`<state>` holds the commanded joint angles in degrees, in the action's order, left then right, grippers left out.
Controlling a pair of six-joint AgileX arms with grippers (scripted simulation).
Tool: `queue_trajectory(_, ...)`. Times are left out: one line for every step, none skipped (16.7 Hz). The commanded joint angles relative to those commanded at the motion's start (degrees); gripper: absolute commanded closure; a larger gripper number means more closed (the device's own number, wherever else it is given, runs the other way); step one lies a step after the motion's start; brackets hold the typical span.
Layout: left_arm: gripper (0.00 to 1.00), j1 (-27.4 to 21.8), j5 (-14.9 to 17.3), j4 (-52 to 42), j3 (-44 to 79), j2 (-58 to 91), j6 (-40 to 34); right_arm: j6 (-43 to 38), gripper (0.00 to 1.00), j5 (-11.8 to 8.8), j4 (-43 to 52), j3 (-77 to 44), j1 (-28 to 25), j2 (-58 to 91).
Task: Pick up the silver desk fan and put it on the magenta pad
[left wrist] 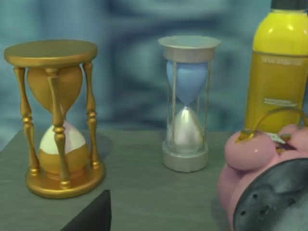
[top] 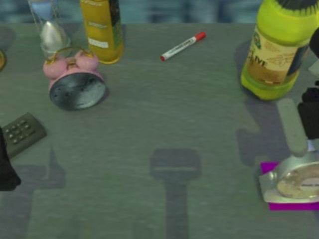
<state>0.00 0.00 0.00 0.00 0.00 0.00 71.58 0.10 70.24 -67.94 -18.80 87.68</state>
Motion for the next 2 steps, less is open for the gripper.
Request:
queue_trajectory(0.0,0.0,0.0,0.0,0.0,0.0,0.0,0.0,0.0,0.0,0.0,0.0,0.0,0.0)
queue_trajectory(0.0,0.0,0.0,0.0,0.0,0.0,0.0,0.0,0.0,0.0,0.0,0.0,0.0,0.0)
